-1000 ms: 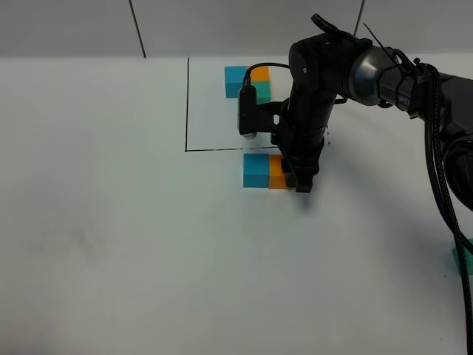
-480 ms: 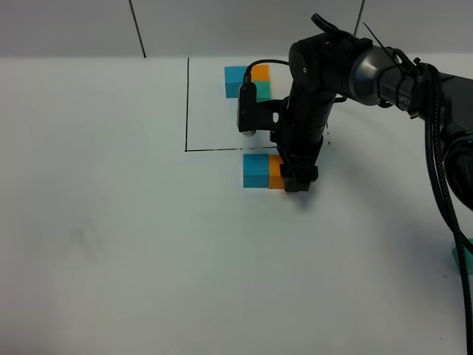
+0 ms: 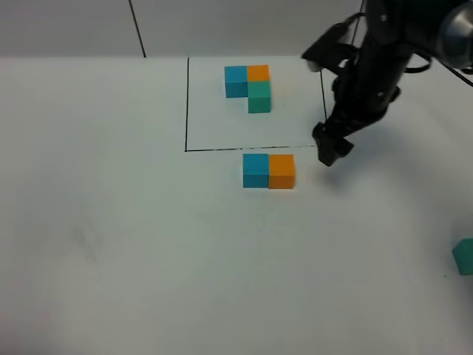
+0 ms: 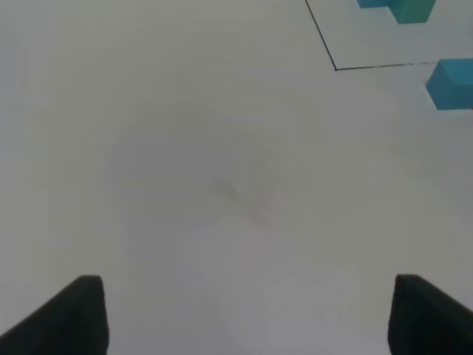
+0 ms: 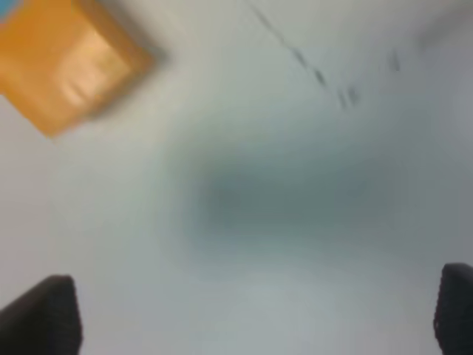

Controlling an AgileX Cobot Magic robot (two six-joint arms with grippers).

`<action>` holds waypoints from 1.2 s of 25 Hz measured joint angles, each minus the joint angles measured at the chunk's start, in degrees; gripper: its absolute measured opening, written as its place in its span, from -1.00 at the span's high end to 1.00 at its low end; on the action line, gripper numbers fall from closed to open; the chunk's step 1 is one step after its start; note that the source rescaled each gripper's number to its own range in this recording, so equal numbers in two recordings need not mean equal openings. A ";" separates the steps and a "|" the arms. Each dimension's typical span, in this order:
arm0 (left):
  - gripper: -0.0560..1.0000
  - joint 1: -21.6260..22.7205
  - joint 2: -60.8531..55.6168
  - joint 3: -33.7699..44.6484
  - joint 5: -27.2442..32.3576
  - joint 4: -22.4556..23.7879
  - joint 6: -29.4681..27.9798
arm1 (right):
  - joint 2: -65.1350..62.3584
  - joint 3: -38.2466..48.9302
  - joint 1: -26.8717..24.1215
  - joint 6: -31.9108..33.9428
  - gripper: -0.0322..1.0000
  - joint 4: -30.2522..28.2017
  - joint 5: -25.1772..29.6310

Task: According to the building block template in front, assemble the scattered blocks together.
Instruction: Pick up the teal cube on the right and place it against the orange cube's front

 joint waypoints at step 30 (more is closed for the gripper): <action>-0.40 0.00 0.00 0.00 0.00 0.00 0.00 | -30.28 56.82 -23.42 17.55 -0.89 -0.64 -29.17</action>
